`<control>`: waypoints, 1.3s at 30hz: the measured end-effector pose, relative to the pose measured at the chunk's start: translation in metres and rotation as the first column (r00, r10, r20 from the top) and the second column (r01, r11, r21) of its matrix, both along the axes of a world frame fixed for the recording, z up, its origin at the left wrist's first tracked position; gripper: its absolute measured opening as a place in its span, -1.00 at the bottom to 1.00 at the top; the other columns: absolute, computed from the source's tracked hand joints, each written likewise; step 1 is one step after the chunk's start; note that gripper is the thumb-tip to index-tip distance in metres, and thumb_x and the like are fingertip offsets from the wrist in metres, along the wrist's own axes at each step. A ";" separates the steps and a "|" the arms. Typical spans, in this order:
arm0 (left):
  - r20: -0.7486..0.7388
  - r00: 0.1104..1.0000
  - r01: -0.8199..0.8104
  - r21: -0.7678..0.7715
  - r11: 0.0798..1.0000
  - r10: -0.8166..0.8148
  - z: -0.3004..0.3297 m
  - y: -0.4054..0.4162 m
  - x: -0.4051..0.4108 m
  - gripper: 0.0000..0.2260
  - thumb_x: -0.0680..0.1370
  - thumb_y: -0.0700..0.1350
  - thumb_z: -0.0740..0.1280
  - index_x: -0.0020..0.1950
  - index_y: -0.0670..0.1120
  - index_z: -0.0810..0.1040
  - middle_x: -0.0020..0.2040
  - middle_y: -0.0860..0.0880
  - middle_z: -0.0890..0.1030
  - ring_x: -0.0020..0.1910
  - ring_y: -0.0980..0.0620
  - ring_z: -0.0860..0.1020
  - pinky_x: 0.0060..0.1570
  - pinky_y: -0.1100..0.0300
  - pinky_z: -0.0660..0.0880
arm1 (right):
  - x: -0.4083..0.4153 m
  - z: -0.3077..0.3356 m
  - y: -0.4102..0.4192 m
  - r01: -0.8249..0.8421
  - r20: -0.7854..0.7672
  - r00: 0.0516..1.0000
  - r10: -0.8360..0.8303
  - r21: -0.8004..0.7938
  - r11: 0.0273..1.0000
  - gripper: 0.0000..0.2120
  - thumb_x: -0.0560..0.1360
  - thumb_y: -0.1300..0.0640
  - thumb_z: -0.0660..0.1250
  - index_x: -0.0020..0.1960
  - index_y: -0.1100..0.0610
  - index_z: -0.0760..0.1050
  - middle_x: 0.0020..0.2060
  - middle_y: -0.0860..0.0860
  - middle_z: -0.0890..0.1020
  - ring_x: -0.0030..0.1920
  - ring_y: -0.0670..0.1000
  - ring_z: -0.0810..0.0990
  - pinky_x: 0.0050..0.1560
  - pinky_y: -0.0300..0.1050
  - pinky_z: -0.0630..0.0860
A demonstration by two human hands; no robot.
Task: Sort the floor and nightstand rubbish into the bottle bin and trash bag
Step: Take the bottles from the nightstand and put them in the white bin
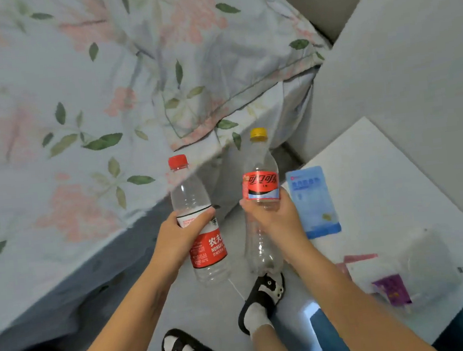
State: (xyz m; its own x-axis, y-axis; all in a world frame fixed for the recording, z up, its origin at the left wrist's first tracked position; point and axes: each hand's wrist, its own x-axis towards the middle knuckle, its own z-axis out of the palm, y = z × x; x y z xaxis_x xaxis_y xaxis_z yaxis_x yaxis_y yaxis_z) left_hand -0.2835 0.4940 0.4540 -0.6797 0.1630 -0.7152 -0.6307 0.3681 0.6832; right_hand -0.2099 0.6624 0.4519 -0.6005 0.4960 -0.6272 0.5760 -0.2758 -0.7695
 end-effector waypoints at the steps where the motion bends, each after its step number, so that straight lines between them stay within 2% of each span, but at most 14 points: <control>1: -0.014 0.999 -0.045 0.002 0.999 0.045 0.004 -0.027 -0.003 -0.76 0.42 0.02 0.48 0.03 0.01 0.56 -0.09 0.01 0.68 -0.15 0.02 0.67 -0.23 0.21 0.54 | -0.010 0.002 -0.025 -0.067 -0.016 0.998 0.067 -0.007 0.998 -0.61 0.27 0.01 0.56 0.02 -0.07 0.48 -0.12 -0.05 0.66 -0.10 -0.05 0.65 -0.13 -0.05 0.62; 4: -0.048 0.983 -0.177 -0.017 0.984 0.176 0.016 -0.119 -0.006 -0.82 0.44 0.01 0.47 -0.04 0.05 0.53 -0.13 0.06 0.64 -0.21 0.09 0.63 -0.32 0.27 0.47 | -0.035 0.006 -0.106 -0.249 -0.044 0.968 0.248 -0.013 0.969 -0.60 0.29 0.03 0.56 0.04 -0.05 0.48 -0.07 -0.01 0.67 -0.07 -0.02 0.65 -0.14 0.01 0.64; 8: -0.079 0.909 -0.413 -0.040 0.910 0.409 0.030 -0.260 0.012 -0.84 0.43 -0.02 0.48 -0.07 0.05 0.54 -0.13 0.04 0.66 -0.20 0.10 0.63 -0.29 0.26 0.48 | -0.058 0.011 -0.235 -0.450 -0.068 0.892 0.448 -0.025 0.893 -0.61 0.32 0.11 0.55 0.08 0.06 0.48 -0.11 0.04 0.67 -0.16 0.00 0.63 -0.31 -0.10 0.60; 12: -0.109 0.746 -0.665 -0.064 0.744 0.657 0.038 -0.387 0.055 -0.80 0.42 -0.04 0.50 -0.03 -0.01 0.55 -0.10 0.00 0.66 -0.19 0.07 0.63 -0.29 0.24 0.49 | -0.060 0.011 -0.361 -0.630 -0.081 0.775 0.626 -0.044 0.775 -0.52 0.26 0.01 0.55 0.12 0.02 0.48 -0.07 0.01 0.67 -0.06 0.02 0.65 -0.11 -0.01 0.63; 14: -0.103 0.668 -0.744 -0.071 0.665 0.737 0.038 -0.439 0.081 -0.83 0.43 -0.05 0.49 -0.06 0.01 0.54 -0.13 0.00 0.65 -0.22 0.07 0.62 -0.33 0.25 0.47 | -0.055 0.011 -0.418 -0.711 -0.102 0.703 0.704 -0.053 0.702 -0.54 0.30 0.04 0.55 0.13 0.01 0.47 -0.07 0.01 0.67 -0.06 0.01 0.65 -0.16 -0.09 0.62; 17: -0.106 0.558 -0.830 -0.080 0.552 0.823 0.034 -0.499 0.122 -0.78 0.41 -0.04 0.50 0.00 -0.03 0.58 -0.13 -0.01 0.67 -0.22 0.07 0.64 -0.33 0.27 0.49 | -0.041 0.007 -0.491 -0.809 -0.109 0.588 0.801 -0.068 0.584 -0.56 0.34 0.09 0.53 0.15 0.03 0.45 -0.06 0.03 0.66 -0.08 0.02 0.65 -0.24 -0.14 0.61; 21: -0.110 0.393 -0.919 -0.095 0.384 0.913 0.028 -0.550 0.168 -0.86 0.43 -0.07 0.49 -0.08 0.02 0.57 -0.15 0.02 0.66 -0.22 0.08 0.63 -0.28 0.24 0.50 | -0.017 -0.004 -0.558 -0.903 -0.114 0.429 0.896 -0.086 0.422 -0.51 0.33 0.06 0.55 0.18 0.03 0.43 -0.04 0.04 0.65 -0.08 0.04 0.65 -0.29 -0.16 0.59; 28: 0.005 0.113 -0.988 -0.106 0.113 0.994 0.028 -0.596 0.194 -0.78 0.40 -0.01 0.50 -0.04 -0.02 0.55 -0.14 -0.05 0.68 -0.18 -0.02 0.65 -0.26 0.17 0.51 | -0.020 -0.004 -0.630 -0.975 -0.066 0.213 0.975 -0.076 0.208 -0.51 0.36 0.07 0.53 0.21 0.01 0.40 -0.05 0.00 0.62 -0.08 -0.01 0.63 -0.24 -0.15 0.62; 31: 0.042 0.027 -0.992 -0.120 0.032 0.999 0.025 -0.613 0.192 -0.67 0.38 0.03 0.52 0.06 -0.06 0.58 -0.08 -0.10 0.70 -0.12 -0.08 0.67 -0.16 0.11 0.56 | -0.038 0.001 -0.656 -0.989 -0.044 0.144 0.989 -0.050 0.142 -0.55 0.35 0.08 0.53 0.16 -0.01 0.42 -0.09 -0.02 0.63 -0.14 -0.06 0.63 -0.28 -0.23 0.59; 35: 0.053 -0.083 -0.994 -0.070 -0.079 0.995 0.018 -0.644 0.181 -0.72 0.41 -0.03 0.51 0.05 -0.07 0.57 -0.08 -0.10 0.68 -0.13 -0.06 0.66 -0.24 0.17 0.54 | -0.058 -0.003 -0.700 -1.000 -0.029 0.007 1.000 0.026 0.008 -0.59 0.33 0.08 0.55 0.05 -0.08 0.42 -0.10 -0.04 0.63 -0.13 -0.09 0.63 -0.16 -0.26 0.53; 39: 0.065 -0.154 -0.988 -0.037 -0.152 0.986 0.005 -0.681 0.187 -0.67 0.37 0.02 0.53 0.05 -0.04 0.57 -0.09 -0.06 0.69 -0.13 -0.04 0.67 -0.16 0.13 0.58 | -0.055 -0.015 -0.751 -0.994 -0.012 -0.084 0.996 0.071 -0.083 -0.58 0.32 0.05 0.56 0.06 -0.07 0.42 -0.09 -0.01 0.63 -0.11 -0.03 0.63 -0.05 -0.07 0.59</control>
